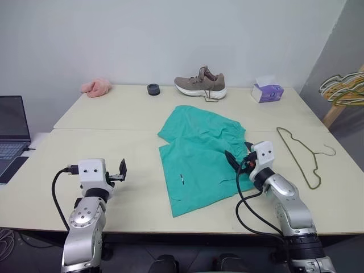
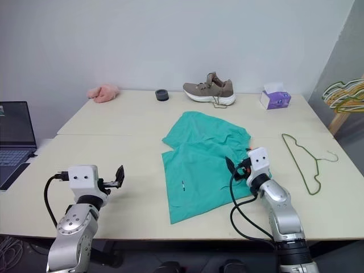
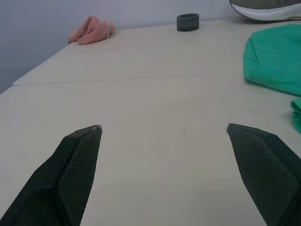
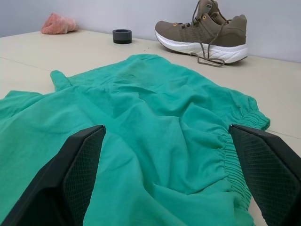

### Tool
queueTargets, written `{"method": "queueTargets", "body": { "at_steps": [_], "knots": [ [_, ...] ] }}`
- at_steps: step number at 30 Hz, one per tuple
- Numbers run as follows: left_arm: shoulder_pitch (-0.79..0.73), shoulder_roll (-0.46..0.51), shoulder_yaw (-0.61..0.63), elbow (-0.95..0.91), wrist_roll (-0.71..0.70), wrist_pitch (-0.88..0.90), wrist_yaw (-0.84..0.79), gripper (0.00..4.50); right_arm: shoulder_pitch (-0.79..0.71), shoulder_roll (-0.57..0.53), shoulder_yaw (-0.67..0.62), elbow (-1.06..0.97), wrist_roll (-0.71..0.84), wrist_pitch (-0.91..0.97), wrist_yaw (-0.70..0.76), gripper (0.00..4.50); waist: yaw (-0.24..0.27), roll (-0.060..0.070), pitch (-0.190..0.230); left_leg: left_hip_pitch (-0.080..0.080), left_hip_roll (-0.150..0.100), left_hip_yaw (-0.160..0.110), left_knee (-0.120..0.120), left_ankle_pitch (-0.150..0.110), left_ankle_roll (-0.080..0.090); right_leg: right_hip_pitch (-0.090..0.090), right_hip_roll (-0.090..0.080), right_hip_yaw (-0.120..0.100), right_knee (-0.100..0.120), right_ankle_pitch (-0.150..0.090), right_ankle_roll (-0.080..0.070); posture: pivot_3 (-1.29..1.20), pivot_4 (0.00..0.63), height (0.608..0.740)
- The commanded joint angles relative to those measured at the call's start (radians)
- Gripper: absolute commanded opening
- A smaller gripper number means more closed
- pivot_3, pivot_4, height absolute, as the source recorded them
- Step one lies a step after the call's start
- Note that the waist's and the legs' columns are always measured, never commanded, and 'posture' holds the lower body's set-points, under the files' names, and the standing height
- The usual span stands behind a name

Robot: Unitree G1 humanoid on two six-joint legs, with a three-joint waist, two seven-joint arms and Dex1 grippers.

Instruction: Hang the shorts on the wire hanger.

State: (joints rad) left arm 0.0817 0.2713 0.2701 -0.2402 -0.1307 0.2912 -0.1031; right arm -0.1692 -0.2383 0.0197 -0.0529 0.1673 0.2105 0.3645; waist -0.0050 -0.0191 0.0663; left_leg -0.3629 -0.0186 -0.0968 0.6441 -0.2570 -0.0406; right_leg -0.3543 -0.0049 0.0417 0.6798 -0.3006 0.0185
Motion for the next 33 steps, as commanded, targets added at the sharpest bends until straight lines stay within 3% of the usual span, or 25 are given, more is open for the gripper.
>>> {"method": "queueTargets", "body": {
  "at_steps": [1, 12, 23, 28, 33],
  "knots": [
    [-0.015, 0.017, -0.009, -0.019, 0.02, -0.046, -0.013, 4.5, -0.008, -0.005, -0.012, -0.025, -0.005, -0.006, -0.005, 4.47, 0.0, 0.0, 0.0, 0.0, 0.0, 0.0, 0.0, 0.0, 0.0, 0.0, 0.0, 0.0, 0.0, 0.0, 0.0, 0.02, 0.0, 0.74],
    [-0.009, 0.022, -0.016, -0.016, 0.034, -0.01, -0.028, 4.5, -0.009, -0.007, -0.012, -0.018, -0.013, -0.014, 0.0, 4.47, 0.0, 0.0, 0.0, 0.0, 0.0, 0.0, 0.0, 0.0, 0.0, 0.0, 0.0, 0.0, 0.0, 0.0, 0.0, 0.02, 0.0, 0.74],
    [0.024, 0.041, -0.001, -0.021, 0.032, -0.082, -0.068, 4.5, -0.006, -0.003, -0.01, -0.019, -0.015, -0.017, 0.013, 4.47, 0.0, 0.0, 0.0, 0.0, 0.0, 0.0, 0.0, 0.0, 0.0, 0.0, 0.0, 0.0, 0.0, 0.0, 0.0, 0.02, 0.0, 0.74],
    [0.042, 0.061, -0.021, -0.023, 0.006, -0.09, -0.133, 4.5, -0.009, -0.006, -0.013, -0.021, -0.012, -0.015, 0.018, 4.47, 0.0, 0.0, 0.0, 0.0, 0.001, 0.001, 0.0, 0.0, 0.0, 0.0, 0.0, 0.0, 0.0, 0.0, 0.0, 0.02, 0.0, 0.74],
    [0.046, 0.131, -0.1, -0.047, -0.084, -0.036, -0.347, 4.5, 0.001, -0.053, 0.001, -0.062, 0.039, 0.008, 0.135, 4.47, -0.003, 0.001, 0.0, 0.0, 0.001, 0.001, 0.0, 0.0, 0.0, 0.0, 0.0, 0.0, 0.0, 0.0, 0.0, -0.02, 0.0, 0.74]
  ]
}}
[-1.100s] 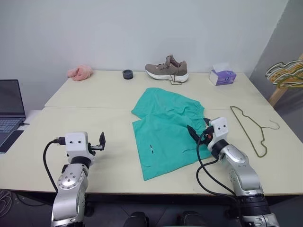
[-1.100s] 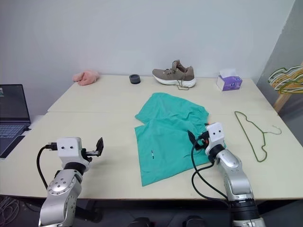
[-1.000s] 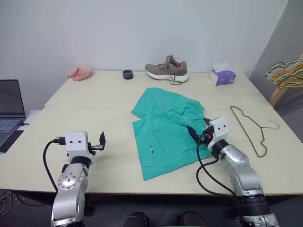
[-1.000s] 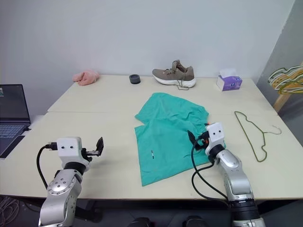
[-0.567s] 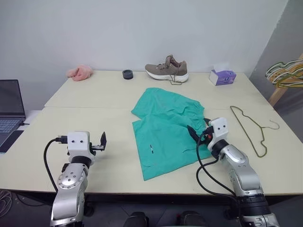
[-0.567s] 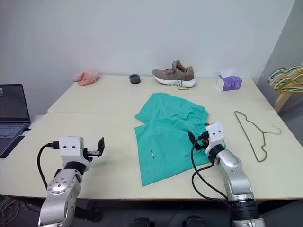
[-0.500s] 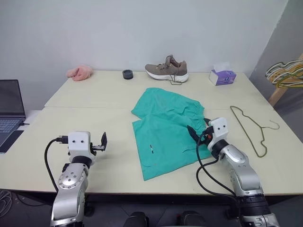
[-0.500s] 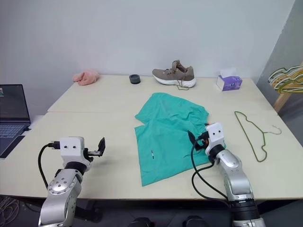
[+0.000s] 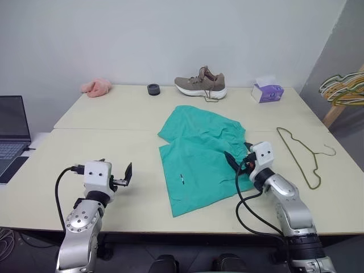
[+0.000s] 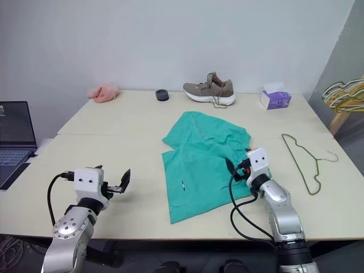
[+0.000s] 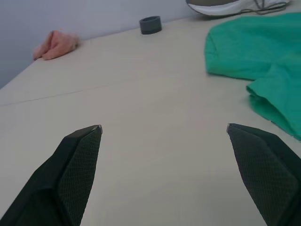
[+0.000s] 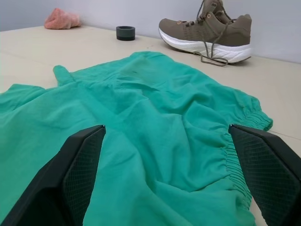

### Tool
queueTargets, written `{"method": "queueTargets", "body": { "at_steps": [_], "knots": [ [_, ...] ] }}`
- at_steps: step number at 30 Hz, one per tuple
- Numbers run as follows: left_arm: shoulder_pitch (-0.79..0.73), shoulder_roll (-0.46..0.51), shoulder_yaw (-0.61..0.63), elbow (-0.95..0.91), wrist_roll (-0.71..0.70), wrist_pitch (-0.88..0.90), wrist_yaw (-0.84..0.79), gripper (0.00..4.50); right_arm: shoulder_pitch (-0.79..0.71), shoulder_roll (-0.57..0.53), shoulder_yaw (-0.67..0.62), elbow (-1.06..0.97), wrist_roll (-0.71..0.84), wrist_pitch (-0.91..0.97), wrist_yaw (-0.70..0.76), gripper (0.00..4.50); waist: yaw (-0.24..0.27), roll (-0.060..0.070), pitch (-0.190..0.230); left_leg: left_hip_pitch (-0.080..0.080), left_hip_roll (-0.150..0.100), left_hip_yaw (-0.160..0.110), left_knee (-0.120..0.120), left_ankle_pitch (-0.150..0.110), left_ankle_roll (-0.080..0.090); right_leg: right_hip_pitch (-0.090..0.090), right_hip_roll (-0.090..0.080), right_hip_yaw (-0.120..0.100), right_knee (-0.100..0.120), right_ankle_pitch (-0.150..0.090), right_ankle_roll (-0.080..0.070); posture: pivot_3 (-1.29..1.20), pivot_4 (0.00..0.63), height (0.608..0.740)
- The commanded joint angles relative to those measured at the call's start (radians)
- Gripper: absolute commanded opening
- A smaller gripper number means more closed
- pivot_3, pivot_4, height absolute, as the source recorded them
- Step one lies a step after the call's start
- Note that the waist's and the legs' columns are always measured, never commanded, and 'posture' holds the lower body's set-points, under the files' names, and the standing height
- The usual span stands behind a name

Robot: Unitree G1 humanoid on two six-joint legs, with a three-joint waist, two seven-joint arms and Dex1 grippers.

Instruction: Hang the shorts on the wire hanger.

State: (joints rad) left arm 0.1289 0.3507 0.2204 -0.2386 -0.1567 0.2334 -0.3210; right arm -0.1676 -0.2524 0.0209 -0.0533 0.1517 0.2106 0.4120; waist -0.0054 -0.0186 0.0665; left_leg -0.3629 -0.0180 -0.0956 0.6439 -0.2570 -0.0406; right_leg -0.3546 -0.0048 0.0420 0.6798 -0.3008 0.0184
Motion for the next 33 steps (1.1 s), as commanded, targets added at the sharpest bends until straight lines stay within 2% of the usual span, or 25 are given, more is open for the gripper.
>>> {"method": "queueTargets", "body": {
  "at_steps": [1, 6, 13, 16, 21, 25, 28, 33],
  "knots": [
    [0.004, 0.085, -0.085, -0.059, -0.067, 0.038, -0.189, 4.5, 0.008, -0.068, 0.005, -0.083, 0.074, 0.009, 0.14, 4.47, -0.005, 0.001, 0.001, 0.0, 0.0, 0.001, 0.0, 0.0, 0.0, 0.0, 0.0, 0.0, 0.0, 0.0, 0.0, -0.03, 0.0, 0.74],
    [0.018, 0.242, -0.235, -0.136, -0.129, 0.108, -0.45, 4.5, 0.072, -0.221, -0.01, -0.224, 0.248, 0.154, 0.362, 4.47, -0.023, 0.004, 0.003, 0.0, 0.0, 0.002, -0.001, 0.0, 0.0, 0.0, 0.0, 0.001, -0.001, -0.002, 0.001, -0.08, 0.0, 0.74],
    [-0.037, 0.403, -0.342, -0.131, -0.153, 0.19, -0.653, 4.5, 0.177, -0.402, 0.006, -0.378, 0.334, 0.262, 0.501, 4.47, -0.056, 0.005, 0.003, 0.0, 0.004, 0.002, -0.001, -0.001, 0.0, 0.0, 0.001, 0.0, 0.0, -0.003, 0.0, -0.13, 0.0, 0.74],
    [-0.086, 0.399, -0.375, -0.07, -0.103, 0.194, -0.631, 4.5, 0.2, -0.422, 0.021, -0.405, 0.316, 0.251, 0.505, 4.47, -0.07, 0.005, 0.004, 0.001, 0.005, 0.004, -0.001, -0.001, 0.0, 0.0, 0.003, 0.001, 0.0, -0.005, -0.005, -0.15, 0.0, 0.74],
    [-0.135, 0.402, -0.449, -0.014, -0.042, 0.179, -0.654, 4.5, 0.216, -0.42, 0.028, -0.435, 0.3, 0.245, 0.477, 4.47, -0.088, 0.005, 0.003, 0.0, 0.006, 0.006, -0.001, -0.001, 0.0, -0.001, 0.003, 0.002, 0.0, -0.002, 0.001, -0.17, 0.0, 0.74],
    [-0.147, 0.406, -0.486, 0.018, 0.024, 0.132, -0.646, 4.5, 0.217, -0.445, 0.038, -0.414, 0.215, 0.182, 0.465, 4.47, -0.089, 0.005, 0.003, 0.0, 0.006, 0.008, -0.001, -0.001, -0.001, -0.001, 0.003, 0.004, -0.001, -0.002, 0.001, -0.17, 0.0, 0.74],
    [-0.165, 0.396, -0.483, 0.064, 0.076, 0.083, -0.601, 3.91, 0.203, -0.454, 0.037, -0.372, 0.151, 0.12, 0.452, 4.5, -0.09, 0.005, 0.002, 0.001, 0.006, 0.009, -0.001, -0.001, -0.001, -0.001, 0.003, 0.004, -0.001, -0.002, 0.002, -0.17, 0.0, 0.74],
    [-0.19, 0.384, -0.446, 0.121, 0.103, 0.015, -0.549, 2.37, 0.149, -0.476, 0.057, -0.262, -0.008, -0.066, 0.428, 4.5, -0.092, 0.005, 0.002, 0.004, 0.008, 0.011, 0.0, -0.001, 0.0, 0.001, 0.003, 0.004, -0.001, -0.002, 0.001, -0.17, 0.0, 0.74]
  ]
}}
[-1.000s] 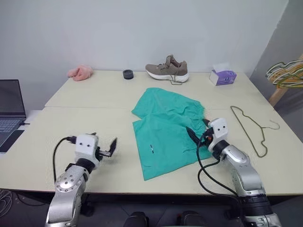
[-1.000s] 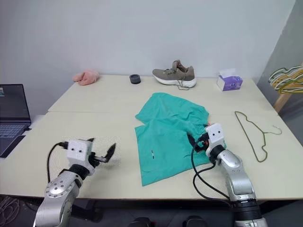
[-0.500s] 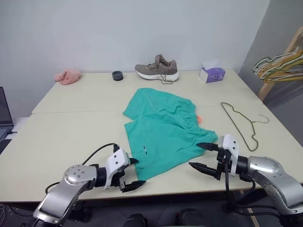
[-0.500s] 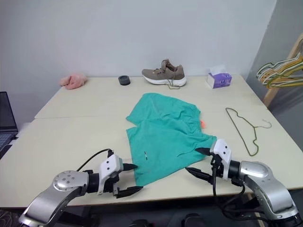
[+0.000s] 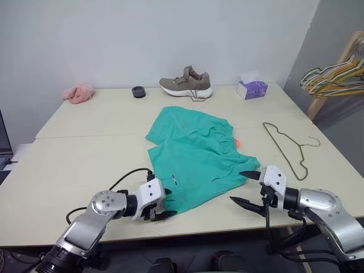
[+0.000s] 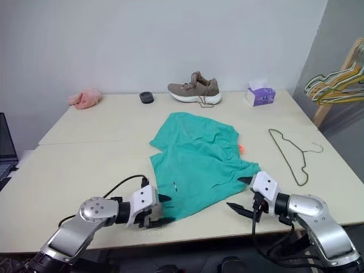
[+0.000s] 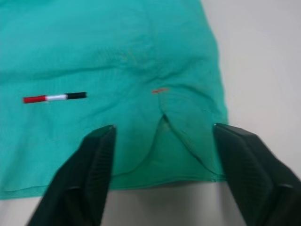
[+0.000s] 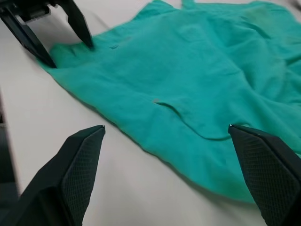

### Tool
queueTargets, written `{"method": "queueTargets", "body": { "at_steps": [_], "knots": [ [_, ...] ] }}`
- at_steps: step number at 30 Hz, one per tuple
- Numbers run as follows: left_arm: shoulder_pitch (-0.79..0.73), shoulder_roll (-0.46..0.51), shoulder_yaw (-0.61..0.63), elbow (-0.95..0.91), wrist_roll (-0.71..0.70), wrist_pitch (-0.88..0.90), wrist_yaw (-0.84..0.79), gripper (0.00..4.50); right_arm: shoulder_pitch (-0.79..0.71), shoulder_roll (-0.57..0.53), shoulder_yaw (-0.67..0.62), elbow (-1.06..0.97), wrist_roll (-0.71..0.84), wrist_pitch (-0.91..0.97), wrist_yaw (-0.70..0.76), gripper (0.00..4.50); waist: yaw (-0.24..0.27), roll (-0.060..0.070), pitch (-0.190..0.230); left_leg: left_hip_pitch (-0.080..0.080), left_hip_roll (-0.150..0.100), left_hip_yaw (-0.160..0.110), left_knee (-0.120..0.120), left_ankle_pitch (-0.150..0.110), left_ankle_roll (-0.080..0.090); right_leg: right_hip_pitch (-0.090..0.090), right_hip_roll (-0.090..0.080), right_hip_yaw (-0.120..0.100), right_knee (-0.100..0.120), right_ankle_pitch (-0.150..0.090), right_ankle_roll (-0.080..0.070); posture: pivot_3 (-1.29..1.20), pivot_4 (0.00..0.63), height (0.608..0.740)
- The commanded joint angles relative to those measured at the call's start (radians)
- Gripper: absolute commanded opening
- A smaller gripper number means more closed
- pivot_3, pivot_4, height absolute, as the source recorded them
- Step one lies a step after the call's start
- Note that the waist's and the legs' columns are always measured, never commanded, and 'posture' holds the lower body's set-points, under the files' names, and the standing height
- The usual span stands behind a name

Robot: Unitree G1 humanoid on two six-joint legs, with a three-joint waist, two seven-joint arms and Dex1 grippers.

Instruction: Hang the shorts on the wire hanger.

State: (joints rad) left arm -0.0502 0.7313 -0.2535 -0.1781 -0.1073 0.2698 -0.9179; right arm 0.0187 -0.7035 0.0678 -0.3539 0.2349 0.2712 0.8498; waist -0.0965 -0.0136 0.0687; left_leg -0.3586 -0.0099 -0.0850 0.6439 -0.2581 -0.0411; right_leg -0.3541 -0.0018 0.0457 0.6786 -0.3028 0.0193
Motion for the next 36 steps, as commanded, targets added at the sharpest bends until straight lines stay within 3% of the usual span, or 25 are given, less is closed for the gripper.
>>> {"method": "queueTargets", "body": {
  "at_steps": [1, 8, 13, 16, 21, 27, 36],
  "knots": [
    [-0.015, 0.001, 0.035, 0.067, 0.052, -0.029, 0.056, 2.02, -0.05, -0.037, 0.024, 0.071, -0.136, -0.189, -0.008, 4.5, -0.003, 0.0, 0.0, 0.001, 0.001, 0.001, 0.0, 0.0, 0.0, 0.0, 0.0, 0.0, 0.0, -0.001, -0.002, -0.17, 0.0, 0.74],
    [-0.047, -0.022, 0.089, 0.091, 0.029, -0.049, 0.099, 0.02, -0.192, -0.063, 0.152, 0.346, -0.427, -0.533, -0.078, 4.5, -0.018, -0.001, 0.0, 0.004, 0.002, 0.005, 0.0, 0.0, 0.0, 0.001, 0.0, 0.0, 0.001, 0.002, 0.003, -0.16, 0.0, 0.74],
    [-0.067, -0.032, 0.142, 0.104, 0.006, -0.055, 0.113, 0.02, -0.335, 0.005, 0.224, 0.552, -0.571, -0.609, -0.183, 4.5, -0.026, -0.001, 0.001, 0.0, 0.002, 0.005, -0.001, 0.0, 0.0, -0.002, 0.001, 0.001, 0.001, 0.003, 0.003, -0.15, 0.0, 0.74],
    [-0.061, -0.013, 0.169, 0.114, 0.012, -0.073, 0.105, 0.0, -0.397, 0.037, 0.236, 0.622, -0.599, -0.654, -0.224, 3.88, -0.027, -0.001, 0.001, -0.003, 0.002, 0.004, -0.001, 0.0, 0.0, -0.004, 0.001, 0.002, 0.001, 0.003, 0.003, -0.14, 0.0, 0.74],
    [-0.029, 0.03, 0.217, 0.123, 0.011, -0.099, 0.086, 0.0, -0.442, 0.05, 0.222, 0.641, -0.575, -0.722, -0.226, 2.07, -0.019, -0.001, 0.001, -0.003, 0.002, 0.004, -0.001, 0.0, 0.0, -0.005, 0.0, 0.002, 0.001, 0.003, 0.003, -0.12, 0.0, 0.74],
    [0.039, 0.119, 0.279, 0.081, -0.022, -0.079, 0.017, 0.0, -0.416, 0.002, 0.236, 0.538, -0.459, -0.798, -0.075, 0.04, -0.016, -0.001, 0.001, -0.003, 0.002, 0.004, -0.001, 0.0, 0.0, -0.005, 0.0, 0.001, 0.002, 0.003, 0.003, -0.11, 0.0, 0.74],
    [0.245, 0.329, 0.336, -0.061, -0.191, 0.043, -0.291, 0.0, -0.38, -0.112, 0.308, 0.435, -0.34, -0.802, 0.21, 0.04, -0.014, -0.001, 0.002, -0.002, 0.002, 0.004, -0.001, 0.0, 0.0, -0.004, -0.001, 0.001, 0.002, 0.002, 0.001, -0.08, 0.009, 0.74]
  ]
}}
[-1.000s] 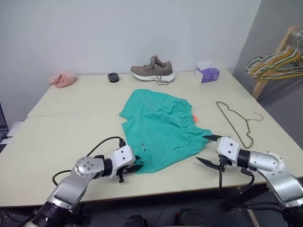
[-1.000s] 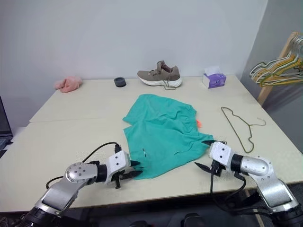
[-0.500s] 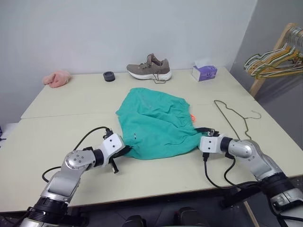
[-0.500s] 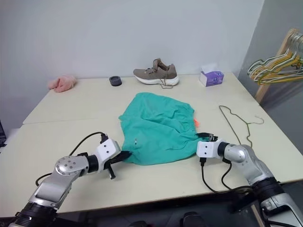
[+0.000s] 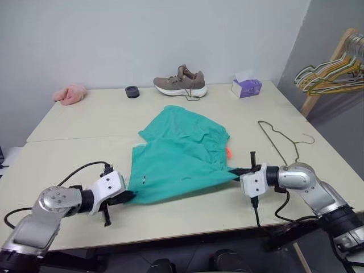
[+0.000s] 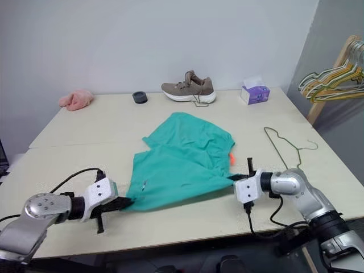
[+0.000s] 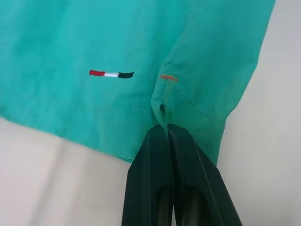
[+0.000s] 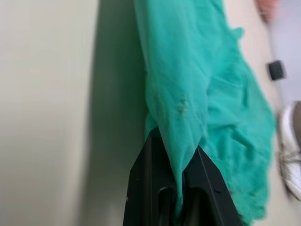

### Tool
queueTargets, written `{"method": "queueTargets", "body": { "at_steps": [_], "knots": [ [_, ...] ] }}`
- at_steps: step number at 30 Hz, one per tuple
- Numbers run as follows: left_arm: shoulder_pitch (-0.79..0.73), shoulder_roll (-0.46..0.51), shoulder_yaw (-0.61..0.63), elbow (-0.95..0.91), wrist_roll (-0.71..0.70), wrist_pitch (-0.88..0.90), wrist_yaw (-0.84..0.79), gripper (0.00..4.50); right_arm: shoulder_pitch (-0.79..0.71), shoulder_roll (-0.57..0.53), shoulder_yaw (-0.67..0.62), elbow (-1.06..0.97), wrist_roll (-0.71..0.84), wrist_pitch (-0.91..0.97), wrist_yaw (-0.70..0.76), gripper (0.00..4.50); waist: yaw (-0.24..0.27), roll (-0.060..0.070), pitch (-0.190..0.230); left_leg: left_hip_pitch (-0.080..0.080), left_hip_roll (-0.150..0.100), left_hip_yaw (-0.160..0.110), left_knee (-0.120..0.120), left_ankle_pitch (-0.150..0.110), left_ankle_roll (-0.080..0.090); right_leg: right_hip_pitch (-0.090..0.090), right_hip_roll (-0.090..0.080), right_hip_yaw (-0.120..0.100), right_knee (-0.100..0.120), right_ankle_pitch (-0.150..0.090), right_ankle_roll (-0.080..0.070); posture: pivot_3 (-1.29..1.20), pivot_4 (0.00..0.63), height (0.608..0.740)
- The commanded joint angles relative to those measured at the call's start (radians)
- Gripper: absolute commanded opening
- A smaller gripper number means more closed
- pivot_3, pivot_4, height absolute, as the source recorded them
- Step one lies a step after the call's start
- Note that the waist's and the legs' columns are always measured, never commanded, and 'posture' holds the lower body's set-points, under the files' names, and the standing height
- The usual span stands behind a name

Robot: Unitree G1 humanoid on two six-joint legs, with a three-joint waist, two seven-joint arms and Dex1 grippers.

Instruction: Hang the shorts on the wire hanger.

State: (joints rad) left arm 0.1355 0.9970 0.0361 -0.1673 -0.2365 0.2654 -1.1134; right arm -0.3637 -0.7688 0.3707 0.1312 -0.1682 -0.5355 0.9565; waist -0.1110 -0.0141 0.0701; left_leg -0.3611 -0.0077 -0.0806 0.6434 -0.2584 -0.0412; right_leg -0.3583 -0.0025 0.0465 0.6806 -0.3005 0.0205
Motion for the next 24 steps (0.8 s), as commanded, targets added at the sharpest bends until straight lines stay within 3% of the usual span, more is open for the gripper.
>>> {"method": "queueTargets", "body": {
  "at_steps": [1, 6, 16, 20, 24],
  "knots": [
    [0.097, 0.085, 0.056, -0.101, -0.087, 0.067, -0.127, 0.0, 0.017, -0.073, 0.014, -0.07, 0.084, 0.02, 0.148, 0.04, 0.001, 0.001, 0.001, 0.0, 0.0, 0.0, 0.0, 0.0, 0.0, 0.0, 0.0, 0.0, 0.0, 0.0, 0.0, -0.09, 0.015, 0.74],
    [0.193, 0.147, 0.076, -0.159, -0.138, 0.093, -0.217, 0.0, 0.09, -0.18, 0.016, -0.189, 0.191, 0.125, 0.301, 0.04, 0.018, 0.001, 0.001, 0.0, 0.0, -0.001, 0.0, 0.0, 0.001, 0.0, 0.0, -0.002, 0.0, -0.001, -0.002, -0.1, 0.002, 0.74],
    [0.209, 0.118, 0.021, -0.145, -0.105, 0.054, -0.213, 0.0, 0.153, -0.193, 0.02, -0.307, 0.193, 0.276, 0.325, 0.04, 0.023, 0.001, 0.001, 0.007, 0.001, 0.0, 0.0, 0.0, 0.0, 0.004, 0.0, -0.002, 0.001, -0.005, -0.009, -0.13, 0.0, 0.74],
    [0.226, 0.107, 0.029, -0.149, -0.106, 0.063, -0.196, 0.95, 0.155, -0.204, 0.009, -0.372, 0.229, 0.354, 0.357, 1.04, 0.022, 0.001, 0.001, 0.006, 0.001, 0.001, 0.0, -0.001, 0.0, 0.004, 0.0, -0.002, 0.001, -0.004, -0.007, -0.12, 0.0, 0.74],
    [0.219, 0.094, 0.038, -0.146, -0.111, 0.063, -0.179, 2.14, 0.162, -0.231, -0.027, -0.473, 0.362, 0.522, 0.403, 2.44, 0.024, 0.001, 0.001, 0.006, 0.002, 0.0, -0.001, -0.001, 0.0, 0.004, 0.0, -0.003, 0.001, -0.004, -0.007, -0.12, 0.0, 0.74]
  ]
}}
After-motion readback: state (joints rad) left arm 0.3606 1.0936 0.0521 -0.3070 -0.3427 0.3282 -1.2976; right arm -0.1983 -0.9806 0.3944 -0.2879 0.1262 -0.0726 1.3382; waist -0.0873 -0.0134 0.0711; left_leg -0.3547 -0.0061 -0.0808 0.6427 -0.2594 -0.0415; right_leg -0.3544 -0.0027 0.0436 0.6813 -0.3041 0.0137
